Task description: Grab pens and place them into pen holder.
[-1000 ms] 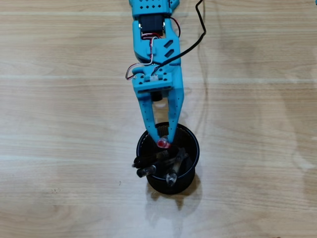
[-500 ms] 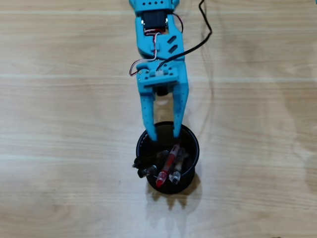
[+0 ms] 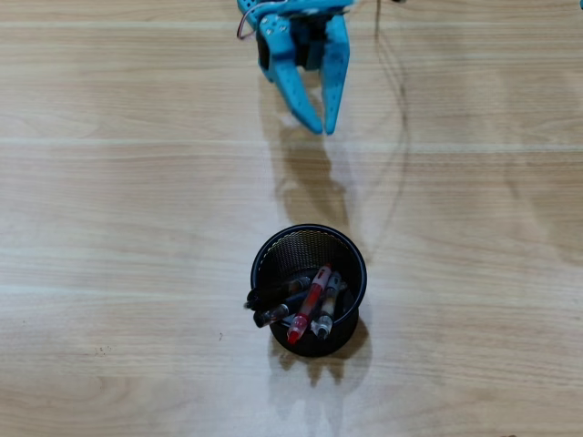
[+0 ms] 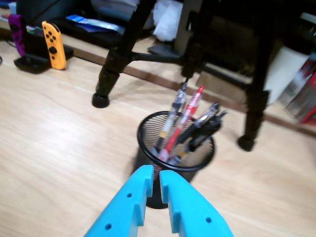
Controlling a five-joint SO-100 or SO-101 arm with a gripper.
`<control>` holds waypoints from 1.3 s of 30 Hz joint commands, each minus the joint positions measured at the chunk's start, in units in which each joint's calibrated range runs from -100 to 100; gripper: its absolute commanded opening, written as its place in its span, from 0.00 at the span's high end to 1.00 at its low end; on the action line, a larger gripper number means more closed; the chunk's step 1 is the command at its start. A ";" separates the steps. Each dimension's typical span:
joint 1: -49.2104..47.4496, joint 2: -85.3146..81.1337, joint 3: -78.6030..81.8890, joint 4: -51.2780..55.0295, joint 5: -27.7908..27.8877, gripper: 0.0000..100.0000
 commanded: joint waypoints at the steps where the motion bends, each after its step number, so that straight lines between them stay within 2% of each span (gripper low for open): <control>1: -1.43 -17.16 11.15 -0.50 6.50 0.98; 5: -1.62 -29.93 23.85 -0.50 13.25 0.98; 11: 2.29 -41.10 37.10 -0.25 14.42 0.98; 16: 3.01 -48.75 36.92 15.77 17.47 0.98; 19: 3.74 -55.97 36.92 30.15 18.94 0.98; 20: 4.83 -61.09 36.83 40.22 19.75 0.98; 22: 6.46 -62.77 36.56 48.57 20.31 0.98; 31: 10.82 -62.10 36.74 62.00 23.56 0.98; 39: 11.37 -62.19 36.65 62.69 26.10 0.98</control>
